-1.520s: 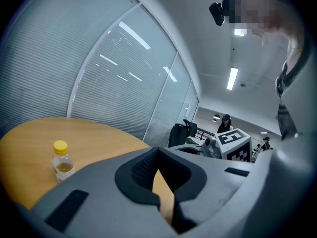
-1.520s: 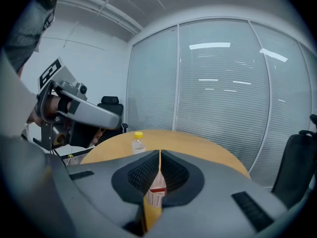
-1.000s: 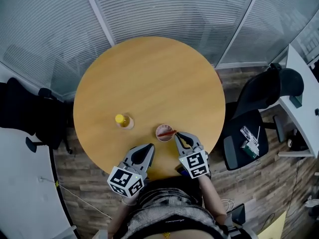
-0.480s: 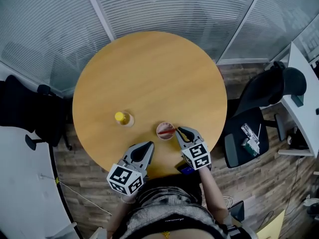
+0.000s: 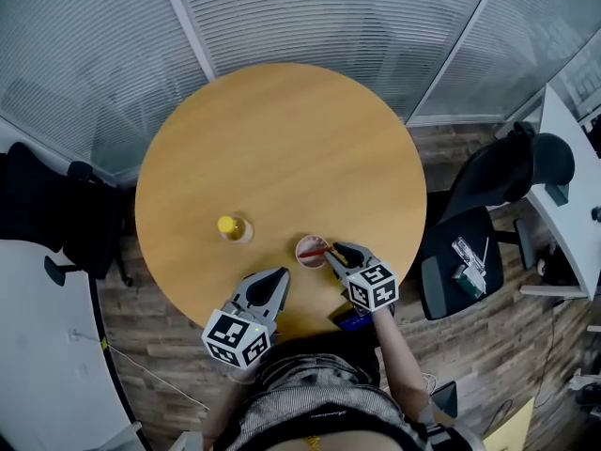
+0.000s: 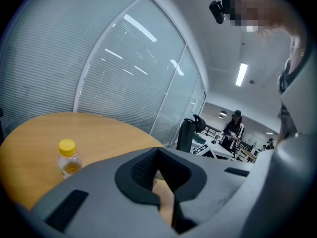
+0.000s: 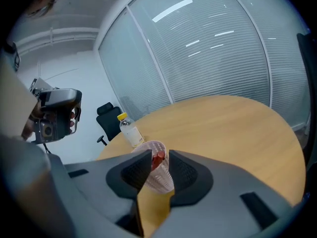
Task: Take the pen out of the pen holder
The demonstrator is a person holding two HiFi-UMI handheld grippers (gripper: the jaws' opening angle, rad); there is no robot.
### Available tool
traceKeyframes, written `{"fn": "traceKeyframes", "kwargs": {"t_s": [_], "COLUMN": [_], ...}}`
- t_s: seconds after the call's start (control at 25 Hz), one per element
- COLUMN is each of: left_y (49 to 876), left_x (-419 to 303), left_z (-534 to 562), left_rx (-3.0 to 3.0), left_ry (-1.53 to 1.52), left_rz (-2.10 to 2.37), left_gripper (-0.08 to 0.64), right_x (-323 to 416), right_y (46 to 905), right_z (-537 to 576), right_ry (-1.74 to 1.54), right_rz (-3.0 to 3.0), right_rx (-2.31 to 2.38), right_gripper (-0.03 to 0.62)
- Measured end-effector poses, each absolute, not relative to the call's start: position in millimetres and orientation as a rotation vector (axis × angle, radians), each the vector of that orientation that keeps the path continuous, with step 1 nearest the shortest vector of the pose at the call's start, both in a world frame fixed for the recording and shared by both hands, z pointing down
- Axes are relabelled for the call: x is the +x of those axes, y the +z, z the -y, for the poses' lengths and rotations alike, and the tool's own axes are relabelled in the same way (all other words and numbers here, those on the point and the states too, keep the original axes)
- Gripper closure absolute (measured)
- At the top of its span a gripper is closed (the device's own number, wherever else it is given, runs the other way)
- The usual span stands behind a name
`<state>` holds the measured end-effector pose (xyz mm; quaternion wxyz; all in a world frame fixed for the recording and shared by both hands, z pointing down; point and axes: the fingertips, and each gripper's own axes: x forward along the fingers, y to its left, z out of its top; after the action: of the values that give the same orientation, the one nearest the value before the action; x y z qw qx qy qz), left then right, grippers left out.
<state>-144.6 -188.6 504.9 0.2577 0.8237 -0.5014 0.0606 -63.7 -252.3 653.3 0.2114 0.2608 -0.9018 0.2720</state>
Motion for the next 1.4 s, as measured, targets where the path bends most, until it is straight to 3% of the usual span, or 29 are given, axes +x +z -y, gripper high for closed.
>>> {"fn": "traceKeyframes", "kwargs": {"t_s": [0.44,1.4], "left_y": [507,509], "left_x": [-153,-137], "left_z": [180,156], "left_rx": [2.232,2.255], "left_ry": [0.168,0.123], "left_rz": [1.368,1.340], "left_gripper": [0.555,0.555], "right_x": [-68,-63], "right_y": [645,539], "right_z": [252,218], "right_ry": [0.748,0.231], "right_rz": [2.557,2.584], "right_rx": [0.754,0.740], "right_gripper": [0.520,0.523]}}
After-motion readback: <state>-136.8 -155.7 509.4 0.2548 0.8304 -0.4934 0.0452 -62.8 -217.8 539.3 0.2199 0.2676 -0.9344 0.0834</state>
